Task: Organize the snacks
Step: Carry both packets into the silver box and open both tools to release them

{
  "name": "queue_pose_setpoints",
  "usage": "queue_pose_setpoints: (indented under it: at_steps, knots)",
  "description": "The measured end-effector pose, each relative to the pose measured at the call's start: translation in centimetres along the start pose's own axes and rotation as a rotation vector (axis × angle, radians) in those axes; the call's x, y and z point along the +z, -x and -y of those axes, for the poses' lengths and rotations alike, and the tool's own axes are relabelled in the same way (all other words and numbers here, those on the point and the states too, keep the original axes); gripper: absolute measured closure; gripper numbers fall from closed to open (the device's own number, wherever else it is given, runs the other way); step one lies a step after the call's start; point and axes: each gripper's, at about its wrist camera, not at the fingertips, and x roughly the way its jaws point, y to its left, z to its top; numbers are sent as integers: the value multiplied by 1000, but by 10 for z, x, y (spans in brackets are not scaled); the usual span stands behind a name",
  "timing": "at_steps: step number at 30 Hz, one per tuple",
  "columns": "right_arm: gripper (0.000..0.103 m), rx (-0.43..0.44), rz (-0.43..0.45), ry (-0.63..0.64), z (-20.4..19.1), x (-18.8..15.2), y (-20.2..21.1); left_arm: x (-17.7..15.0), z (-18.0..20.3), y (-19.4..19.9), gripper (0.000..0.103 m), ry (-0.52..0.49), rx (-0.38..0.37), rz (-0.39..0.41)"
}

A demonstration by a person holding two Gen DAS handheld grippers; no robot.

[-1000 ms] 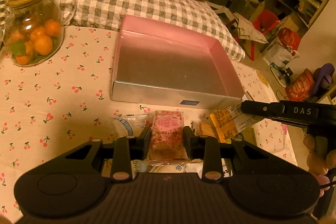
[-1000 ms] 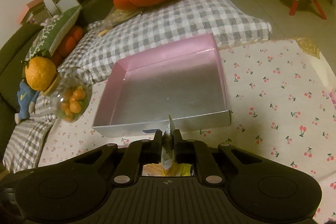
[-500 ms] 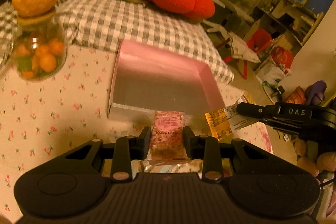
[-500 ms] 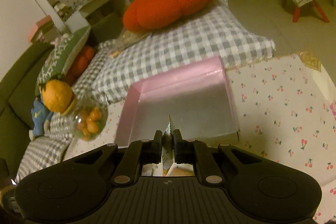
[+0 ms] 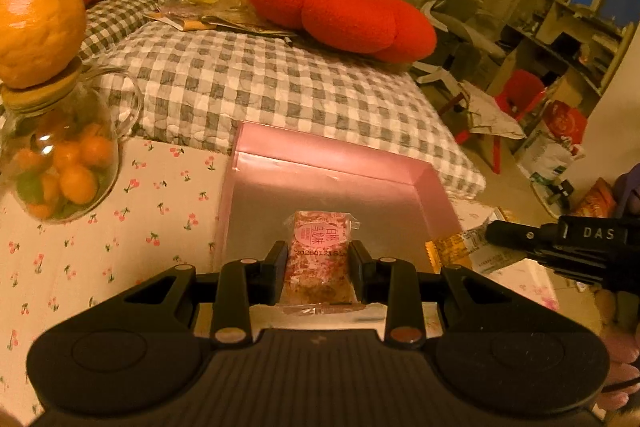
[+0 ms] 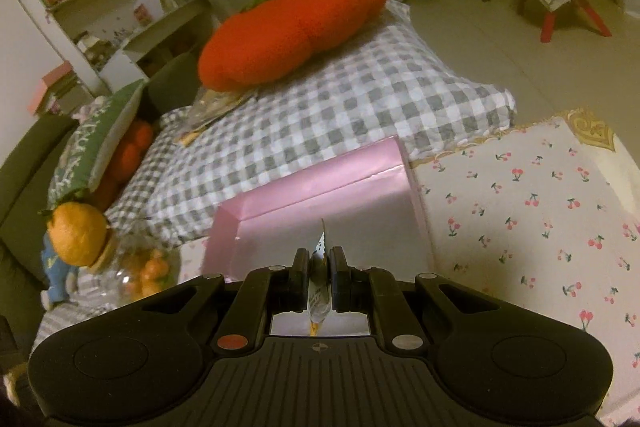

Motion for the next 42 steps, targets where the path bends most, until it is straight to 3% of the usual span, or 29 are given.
queue_pose_setpoints:
  at_steps: [14,28,32,35,38,40,42]
  knots:
    - [93,-102,-57,37,6,-1,-57,-1,-1,-46,73,-79,90,-21]
    - [92,-171,-57,109,1,0,-72,-1,-3,-64,73,-120,163,-40]
    - [87,-190,-53,133,-4,1,-73,1,-2,-67,73,-135,181,-52]
    - [86,-207,-50,137,-5,1,-72,1,1,-65,66,-156,177,-50]
    - [81,-218,-56,135,-4,1,-70,-1,5,-63,51,-196,178,-50]
    - [70,-217,-51,129,-3,1,-66,-1,7,-61,34,-206,179,-49]
    - [44,-222,-42,116,-2,2,-62,-2,7,-57,31,-209,175,-46]
